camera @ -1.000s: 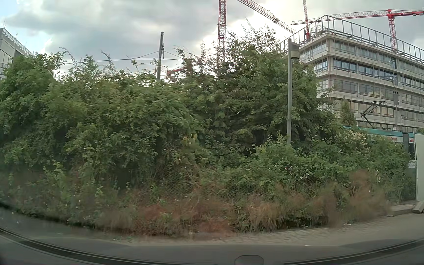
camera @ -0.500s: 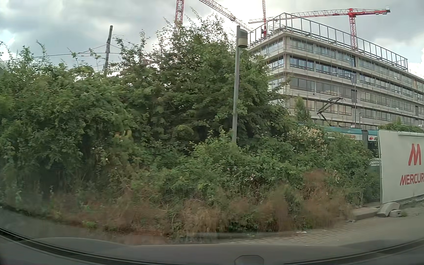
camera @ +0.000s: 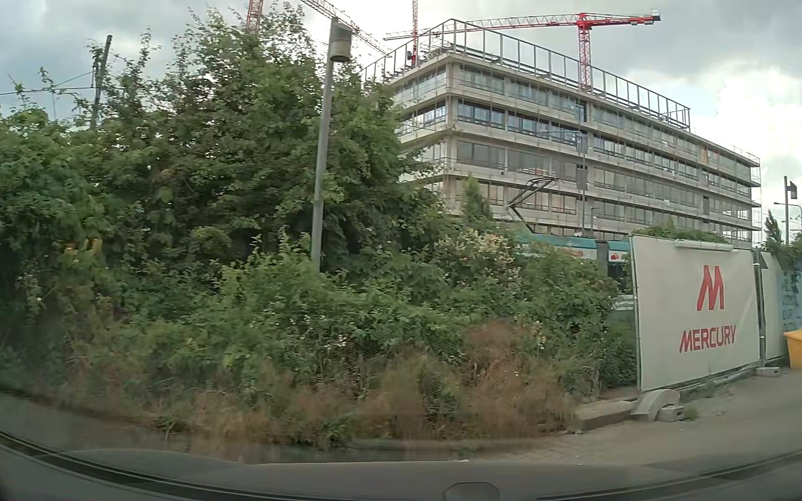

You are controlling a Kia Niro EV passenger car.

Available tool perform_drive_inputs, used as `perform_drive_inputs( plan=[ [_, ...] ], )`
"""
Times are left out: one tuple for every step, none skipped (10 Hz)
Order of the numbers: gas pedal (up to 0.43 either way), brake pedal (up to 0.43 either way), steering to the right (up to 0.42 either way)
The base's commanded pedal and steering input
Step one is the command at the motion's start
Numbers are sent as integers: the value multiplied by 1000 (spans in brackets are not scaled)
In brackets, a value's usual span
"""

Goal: Follow the waypoints while adhering to traffic rules and regulations

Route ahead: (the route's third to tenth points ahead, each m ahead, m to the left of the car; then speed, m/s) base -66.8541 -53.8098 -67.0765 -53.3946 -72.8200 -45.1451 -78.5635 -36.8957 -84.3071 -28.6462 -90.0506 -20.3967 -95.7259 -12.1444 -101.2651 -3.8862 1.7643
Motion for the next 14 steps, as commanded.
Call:
perform_drive_inputs(
  plan=[
    [0,37,799],
    [0,37,799],
    [0,37,800],
    [0,37,799],
    [0,37,799],
    [0,37,800],
    [0,37,799],
    [0,37,800],
    [0,37,800],
    [0,37,799],
    [0,37,800],
    [0,37,800],
    [0,37,800],
    [0,37,800]
  ],
)
